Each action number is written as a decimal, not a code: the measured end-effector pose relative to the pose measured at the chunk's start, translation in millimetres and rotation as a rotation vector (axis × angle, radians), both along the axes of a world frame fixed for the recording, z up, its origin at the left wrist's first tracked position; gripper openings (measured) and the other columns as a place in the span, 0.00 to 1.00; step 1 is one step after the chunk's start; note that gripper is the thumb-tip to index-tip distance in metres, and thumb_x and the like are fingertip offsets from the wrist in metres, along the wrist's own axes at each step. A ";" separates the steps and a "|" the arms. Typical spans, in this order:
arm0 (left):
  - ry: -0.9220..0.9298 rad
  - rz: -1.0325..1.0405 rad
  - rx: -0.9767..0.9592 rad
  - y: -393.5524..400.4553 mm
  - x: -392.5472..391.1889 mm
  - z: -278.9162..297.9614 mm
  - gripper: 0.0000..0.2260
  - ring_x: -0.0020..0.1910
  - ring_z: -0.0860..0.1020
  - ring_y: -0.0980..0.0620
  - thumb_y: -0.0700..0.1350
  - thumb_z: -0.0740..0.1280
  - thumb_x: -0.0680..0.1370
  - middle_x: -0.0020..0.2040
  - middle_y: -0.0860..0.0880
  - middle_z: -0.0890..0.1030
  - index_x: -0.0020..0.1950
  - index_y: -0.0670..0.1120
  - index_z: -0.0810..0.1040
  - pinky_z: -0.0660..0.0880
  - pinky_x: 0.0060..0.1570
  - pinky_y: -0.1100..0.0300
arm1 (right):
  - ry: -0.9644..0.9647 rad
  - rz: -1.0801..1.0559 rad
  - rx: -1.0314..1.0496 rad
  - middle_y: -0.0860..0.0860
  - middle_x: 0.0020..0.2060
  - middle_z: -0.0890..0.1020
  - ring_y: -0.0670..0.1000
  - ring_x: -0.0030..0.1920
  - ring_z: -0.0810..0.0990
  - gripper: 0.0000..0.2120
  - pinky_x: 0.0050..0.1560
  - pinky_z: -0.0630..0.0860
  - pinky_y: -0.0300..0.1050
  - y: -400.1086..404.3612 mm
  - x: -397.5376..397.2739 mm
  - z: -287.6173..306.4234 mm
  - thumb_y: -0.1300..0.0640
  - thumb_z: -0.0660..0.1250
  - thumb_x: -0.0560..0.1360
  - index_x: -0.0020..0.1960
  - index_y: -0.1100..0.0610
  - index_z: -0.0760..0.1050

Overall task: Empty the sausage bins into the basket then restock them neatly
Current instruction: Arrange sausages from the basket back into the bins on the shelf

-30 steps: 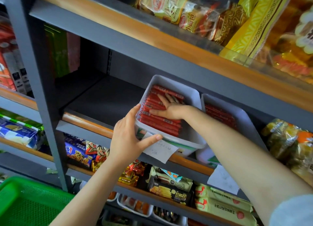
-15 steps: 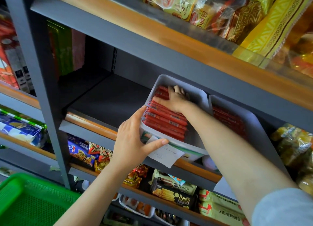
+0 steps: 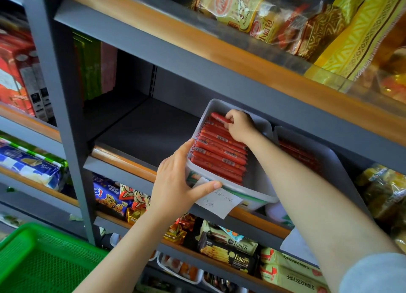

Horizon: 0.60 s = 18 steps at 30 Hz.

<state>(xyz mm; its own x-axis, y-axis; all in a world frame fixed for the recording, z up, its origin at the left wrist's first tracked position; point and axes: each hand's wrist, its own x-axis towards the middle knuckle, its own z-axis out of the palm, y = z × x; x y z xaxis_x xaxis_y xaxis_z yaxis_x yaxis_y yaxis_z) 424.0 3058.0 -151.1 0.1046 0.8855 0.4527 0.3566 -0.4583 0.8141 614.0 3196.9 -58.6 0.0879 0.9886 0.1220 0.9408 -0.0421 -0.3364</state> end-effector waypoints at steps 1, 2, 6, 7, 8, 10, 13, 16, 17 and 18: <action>-0.002 -0.004 0.000 -0.5 -0.1 0.5 0.41 0.58 0.61 0.72 0.74 0.66 0.66 0.61 0.71 0.65 0.74 0.63 0.53 0.61 0.62 0.58 | 0.068 0.029 -0.015 0.56 0.51 0.80 0.53 0.48 0.80 0.10 0.50 0.75 0.42 -6.0 -0.8 2.8 0.61 0.66 0.79 0.59 0.61 0.76; -0.005 -0.003 0.002 -1.1 -0.3 0.8 0.41 0.59 0.60 0.70 0.74 0.66 0.66 0.62 0.68 0.66 0.73 0.63 0.54 0.61 0.62 0.57 | 0.137 0.061 -0.032 0.54 0.47 0.80 0.49 0.42 0.78 0.11 0.42 0.73 0.36 -14.3 -2.4 4.7 0.61 0.69 0.77 0.59 0.61 0.77; -0.006 0.014 -0.012 -2.4 -0.3 0.9 0.42 0.59 0.60 0.68 0.75 0.65 0.66 0.62 0.64 0.67 0.74 0.62 0.54 0.63 0.62 0.56 | 0.205 0.215 -0.105 0.48 0.40 0.78 0.43 0.38 0.74 0.16 0.37 0.69 0.24 -53.5 1.4 -1.2 0.63 0.77 0.70 0.57 0.62 0.81; -0.003 0.017 -0.022 -2.2 -0.2 0.4 0.43 0.60 0.60 0.67 0.75 0.65 0.65 0.63 0.63 0.67 0.74 0.61 0.55 0.65 0.63 0.55 | 0.189 0.240 -0.123 0.46 0.38 0.77 0.41 0.37 0.73 0.16 0.38 0.69 0.25 -60.0 3.5 -3.6 0.63 0.77 0.69 0.56 0.61 0.81; -0.001 0.021 -0.032 -2.0 -0.2 -0.2 0.44 0.61 0.62 0.64 0.75 0.65 0.65 0.63 0.62 0.67 0.75 0.60 0.55 0.66 0.64 0.53 | 0.171 0.252 -0.131 0.45 0.38 0.76 0.41 0.36 0.73 0.16 0.38 0.69 0.26 -63.9 5.1 -5.0 0.62 0.78 0.68 0.55 0.60 0.82; 0.003 0.027 -0.041 -1.7 0.1 -0.8 0.45 0.63 0.66 0.58 0.75 0.66 0.65 0.64 0.61 0.68 0.76 0.57 0.56 0.67 0.65 0.50 | 0.134 0.271 -0.126 0.45 0.37 0.75 0.42 0.35 0.71 0.15 0.38 0.69 0.33 -65.3 6.3 -7.8 0.60 0.78 0.68 0.53 0.57 0.82; 0.006 0.032 -0.042 -2.7 0.7 0.3 0.46 0.62 0.65 0.59 0.74 0.66 0.65 0.63 0.61 0.68 0.76 0.56 0.57 0.68 0.64 0.50 | 0.013 0.290 -0.055 0.51 0.45 0.72 0.48 0.44 0.72 0.17 0.48 0.69 0.41 -65.1 5.2 -17.4 0.52 0.80 0.66 0.52 0.52 0.80; 0.011 0.035 -0.055 -2.7 1.1 -0.5 0.45 0.62 0.65 0.60 0.75 0.66 0.65 0.63 0.60 0.69 0.76 0.57 0.56 0.68 0.64 0.49 | -0.230 0.187 -0.090 0.52 0.61 0.66 0.56 0.64 0.65 0.35 0.67 0.64 0.55 -64.1 9.8 -22.5 0.36 0.75 0.64 0.67 0.45 0.69; 0.012 0.035 -0.055 -2.7 1.2 -0.6 0.45 0.62 0.65 0.59 0.75 0.66 0.65 0.63 0.60 0.70 0.76 0.57 0.56 0.69 0.64 0.49 | -0.264 0.154 -0.154 0.53 0.67 0.63 0.58 0.69 0.61 0.40 0.70 0.61 0.59 -64.0 11.0 -22.0 0.32 0.72 0.64 0.71 0.43 0.63; 0.012 0.036 -0.056 -2.7 1.1 0.0 0.45 0.63 0.66 0.58 0.75 0.66 0.65 0.64 0.59 0.71 0.76 0.57 0.56 0.69 0.65 0.48 | -0.278 0.127 -0.219 0.54 0.72 0.59 0.60 0.73 0.56 0.44 0.73 0.58 0.61 -64.4 11.3 -20.4 0.29 0.70 0.65 0.75 0.42 0.57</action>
<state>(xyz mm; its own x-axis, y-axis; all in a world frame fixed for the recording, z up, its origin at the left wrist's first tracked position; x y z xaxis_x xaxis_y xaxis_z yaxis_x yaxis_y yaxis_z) 425.1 3055.4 -151.1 0.0777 0.9125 0.4016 0.3822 -0.3993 0.8333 625.3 3132.6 -79.0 -0.0437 0.9948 -0.0920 0.9972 0.0379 -0.0637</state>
